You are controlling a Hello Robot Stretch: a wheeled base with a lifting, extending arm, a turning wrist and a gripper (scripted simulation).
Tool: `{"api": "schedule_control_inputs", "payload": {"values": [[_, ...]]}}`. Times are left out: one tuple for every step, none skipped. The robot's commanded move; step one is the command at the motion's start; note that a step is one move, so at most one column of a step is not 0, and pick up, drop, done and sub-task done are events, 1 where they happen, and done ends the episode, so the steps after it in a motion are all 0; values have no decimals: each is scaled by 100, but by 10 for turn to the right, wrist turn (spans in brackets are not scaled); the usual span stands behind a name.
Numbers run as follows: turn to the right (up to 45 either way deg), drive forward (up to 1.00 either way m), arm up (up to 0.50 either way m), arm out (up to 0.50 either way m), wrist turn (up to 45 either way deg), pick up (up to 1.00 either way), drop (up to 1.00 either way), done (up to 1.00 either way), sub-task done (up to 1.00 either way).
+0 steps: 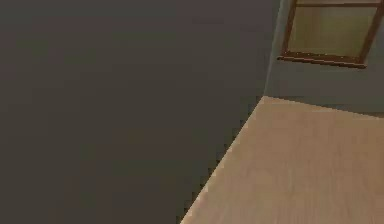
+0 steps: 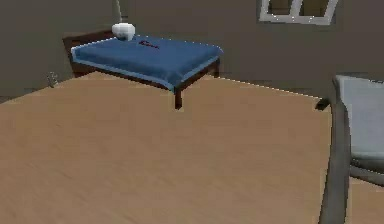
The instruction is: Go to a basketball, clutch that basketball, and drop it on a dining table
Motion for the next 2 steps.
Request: {"api": "schedule_control_inputs", "payload": {"values": [[-450,0,0,0,0,0,0,0,0],[-450,0,0,0,0,0,0,0,0]]}}
